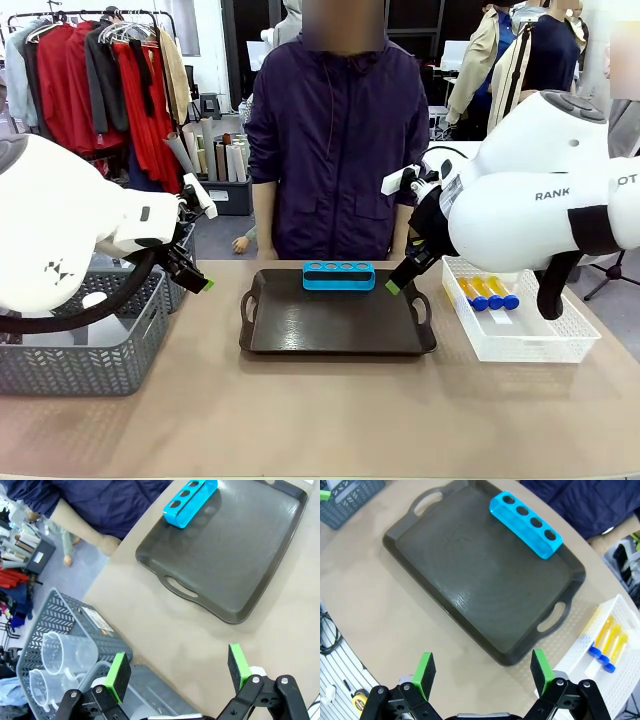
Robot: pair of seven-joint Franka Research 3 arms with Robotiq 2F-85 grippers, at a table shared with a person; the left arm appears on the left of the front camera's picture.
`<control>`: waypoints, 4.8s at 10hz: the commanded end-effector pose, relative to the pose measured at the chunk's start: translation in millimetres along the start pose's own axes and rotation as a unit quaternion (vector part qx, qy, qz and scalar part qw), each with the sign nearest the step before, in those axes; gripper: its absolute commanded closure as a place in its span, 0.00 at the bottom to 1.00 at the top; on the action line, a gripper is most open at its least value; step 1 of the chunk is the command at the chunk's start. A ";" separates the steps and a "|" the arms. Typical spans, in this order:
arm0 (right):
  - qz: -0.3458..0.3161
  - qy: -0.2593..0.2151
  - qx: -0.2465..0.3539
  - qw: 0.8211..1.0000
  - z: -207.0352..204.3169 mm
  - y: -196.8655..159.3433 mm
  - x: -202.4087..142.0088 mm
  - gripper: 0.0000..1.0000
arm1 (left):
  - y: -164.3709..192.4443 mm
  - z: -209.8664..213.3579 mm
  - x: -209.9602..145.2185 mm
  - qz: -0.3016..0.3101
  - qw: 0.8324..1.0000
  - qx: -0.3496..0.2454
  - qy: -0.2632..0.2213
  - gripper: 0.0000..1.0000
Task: Prepare the laboratory tools.
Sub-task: Pick up one Large Measuring Cup and place it on the Handle tray.
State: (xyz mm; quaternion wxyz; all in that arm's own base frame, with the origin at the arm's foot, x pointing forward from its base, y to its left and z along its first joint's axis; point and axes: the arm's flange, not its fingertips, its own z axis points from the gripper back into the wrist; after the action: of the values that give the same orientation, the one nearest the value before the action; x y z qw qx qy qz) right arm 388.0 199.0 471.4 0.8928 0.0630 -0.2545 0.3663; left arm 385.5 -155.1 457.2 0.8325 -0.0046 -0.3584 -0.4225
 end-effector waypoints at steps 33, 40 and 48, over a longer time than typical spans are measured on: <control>0.085 -0.144 0.047 0.985 171.3 -137.4 46.4 0.00 | 99.6 99.6 139.8 -0.060 0.970 -0.196 -0.132 0.00; 0.085 -0.144 0.047 0.985 171.3 -137.4 46.4 0.00 | 98.8 99.0 140.0 -0.060 0.970 -0.198 -0.131 0.00; 0.085 -0.144 0.047 0.985 171.3 -137.4 46.4 0.00 | 111.5 78.2 36.4 0.044 0.981 -0.097 0.163 0.00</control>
State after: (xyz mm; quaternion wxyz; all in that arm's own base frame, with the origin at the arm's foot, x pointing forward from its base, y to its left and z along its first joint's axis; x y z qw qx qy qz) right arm 440.5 77.7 652.2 0.8077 0.1394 -0.3696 0.4376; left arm 426.7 -79.5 572.2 0.8772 -0.0491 -0.2074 -0.4303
